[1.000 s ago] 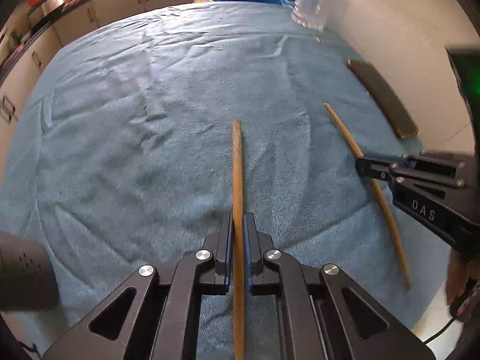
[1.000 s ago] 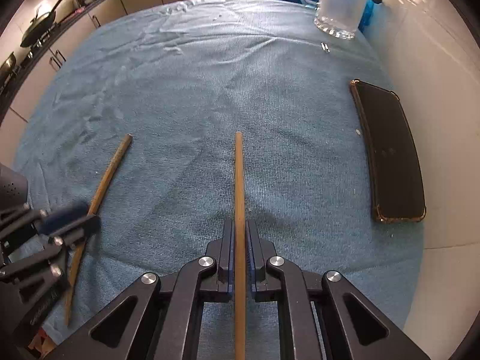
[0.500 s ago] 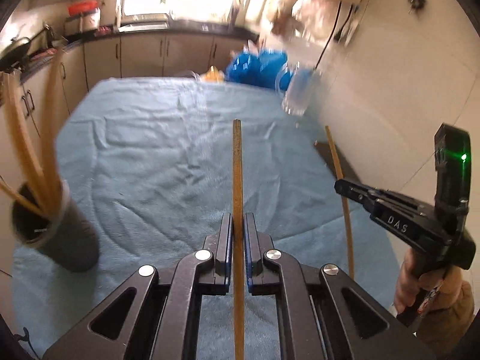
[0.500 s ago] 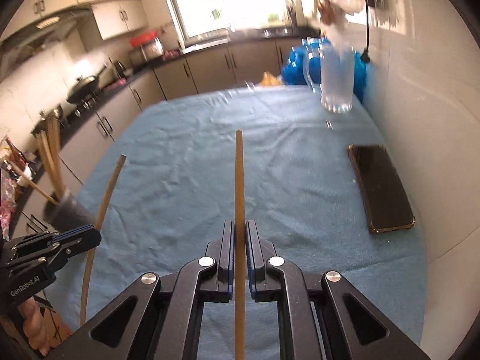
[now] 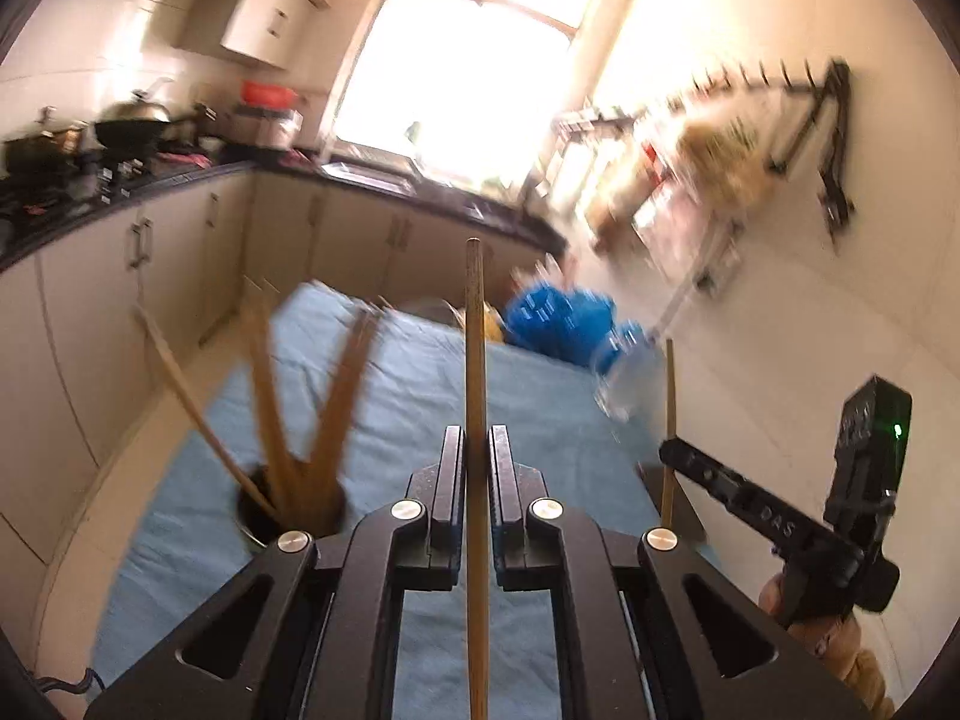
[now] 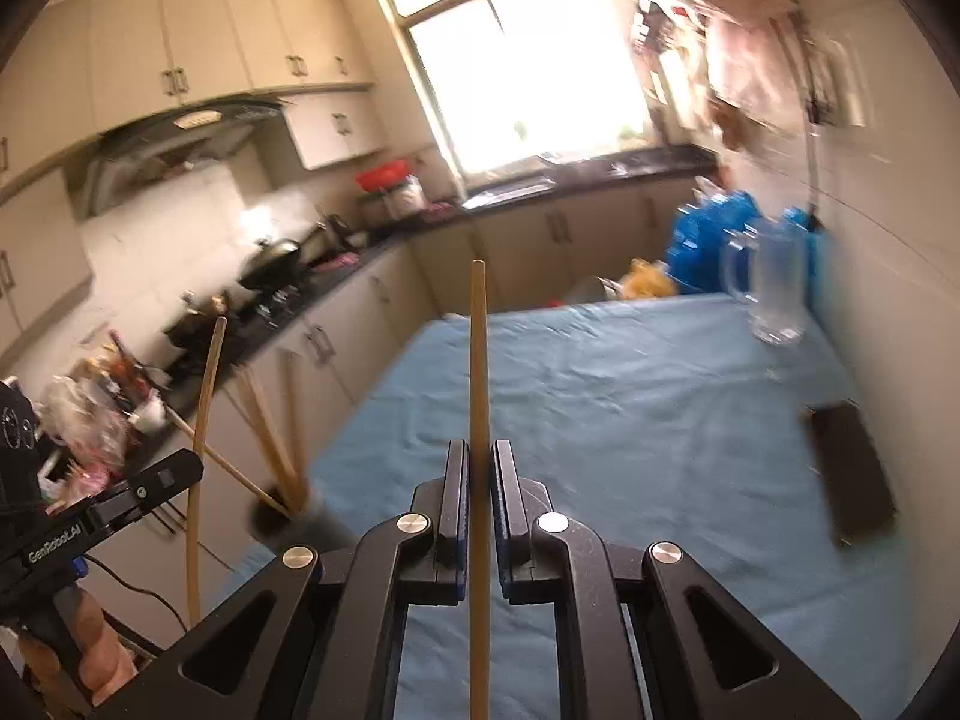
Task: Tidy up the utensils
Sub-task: 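Carry the chopstick in the left tool and drop it into the dark cup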
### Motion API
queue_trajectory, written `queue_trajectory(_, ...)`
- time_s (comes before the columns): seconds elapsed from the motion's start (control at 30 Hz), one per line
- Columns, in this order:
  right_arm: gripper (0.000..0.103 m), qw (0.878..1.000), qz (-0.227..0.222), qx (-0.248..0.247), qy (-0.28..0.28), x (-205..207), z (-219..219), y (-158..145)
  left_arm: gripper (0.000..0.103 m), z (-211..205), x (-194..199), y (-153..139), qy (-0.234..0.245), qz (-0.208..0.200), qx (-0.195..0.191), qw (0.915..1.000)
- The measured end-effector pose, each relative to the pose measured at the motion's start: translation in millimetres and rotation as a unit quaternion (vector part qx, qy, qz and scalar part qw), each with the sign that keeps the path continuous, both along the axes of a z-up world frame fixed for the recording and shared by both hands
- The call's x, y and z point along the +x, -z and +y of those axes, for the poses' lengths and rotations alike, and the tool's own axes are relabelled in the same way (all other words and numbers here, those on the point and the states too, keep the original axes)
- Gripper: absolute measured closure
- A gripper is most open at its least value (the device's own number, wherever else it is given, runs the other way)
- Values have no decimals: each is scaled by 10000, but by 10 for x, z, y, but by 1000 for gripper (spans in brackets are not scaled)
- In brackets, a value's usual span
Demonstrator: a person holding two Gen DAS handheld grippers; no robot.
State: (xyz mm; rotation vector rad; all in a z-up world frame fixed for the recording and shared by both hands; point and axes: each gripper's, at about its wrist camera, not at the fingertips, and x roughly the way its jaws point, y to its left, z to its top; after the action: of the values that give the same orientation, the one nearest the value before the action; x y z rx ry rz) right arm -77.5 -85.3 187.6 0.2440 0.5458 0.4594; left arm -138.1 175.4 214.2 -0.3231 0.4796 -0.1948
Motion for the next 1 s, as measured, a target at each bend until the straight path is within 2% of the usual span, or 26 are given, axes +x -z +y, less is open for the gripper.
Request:
queue_trajectory(0.23, 95, 9973, -364, 498, -407, 242, 756, -263, 96, 663, 172, -164, -707, -306, -203, 9968)
queue_trajectory(0.43, 95, 9945, -533, 696, -574, 494, 1382, -339, 96, 967, 421, -143, -913, -493, -312, 9941)
queue_trajectory(0.67, 95, 9893, -1421, 280, -178, 513, 1874, -231, 96, 1104, 671, 14, -1058, -762, -552, 9899)
queue_trajectory(0.8, 95, 9879, -1542, 79, -148, 539, 2016, -139, 96, 1103, 767, 146, -1120, -828, -564, 9886)
queue_trajectory(1.0, 95, 9894, -1450, -7, -105, 610, 2011, 10, 96, 1096, 832, 273, -1279, -892, -419, 9869)
